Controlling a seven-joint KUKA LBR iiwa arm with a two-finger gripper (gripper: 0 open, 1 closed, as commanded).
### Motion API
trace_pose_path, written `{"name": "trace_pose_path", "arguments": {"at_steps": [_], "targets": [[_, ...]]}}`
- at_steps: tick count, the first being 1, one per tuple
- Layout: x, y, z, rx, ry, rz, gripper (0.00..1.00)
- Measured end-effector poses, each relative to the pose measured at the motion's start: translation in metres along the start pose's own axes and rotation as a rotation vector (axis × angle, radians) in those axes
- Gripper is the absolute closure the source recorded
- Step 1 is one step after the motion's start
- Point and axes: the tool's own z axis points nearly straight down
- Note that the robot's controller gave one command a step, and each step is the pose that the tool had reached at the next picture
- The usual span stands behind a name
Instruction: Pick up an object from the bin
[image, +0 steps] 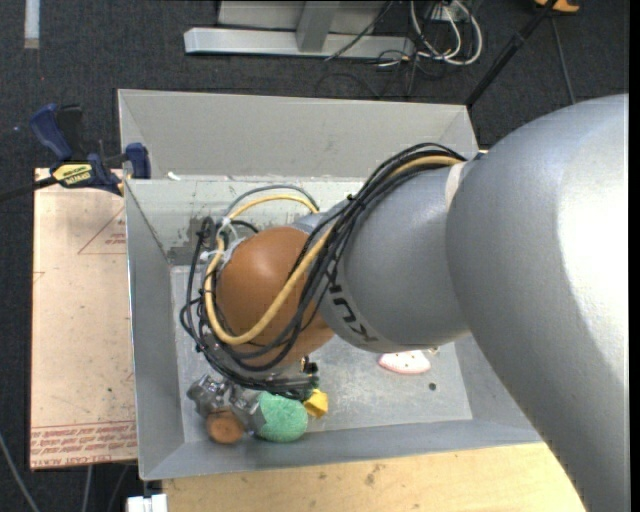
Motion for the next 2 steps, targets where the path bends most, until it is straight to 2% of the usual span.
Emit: {"name": "trace_pose_path", "arguments": {"at_steps": [1, 2], "targets": [[-0.005, -0.005, -0.052, -0.005, 0.010, 0.002, 1.00], [0.000, -0.010, -0.120, -0.004, 0.007, -0.007, 1.00]]}}
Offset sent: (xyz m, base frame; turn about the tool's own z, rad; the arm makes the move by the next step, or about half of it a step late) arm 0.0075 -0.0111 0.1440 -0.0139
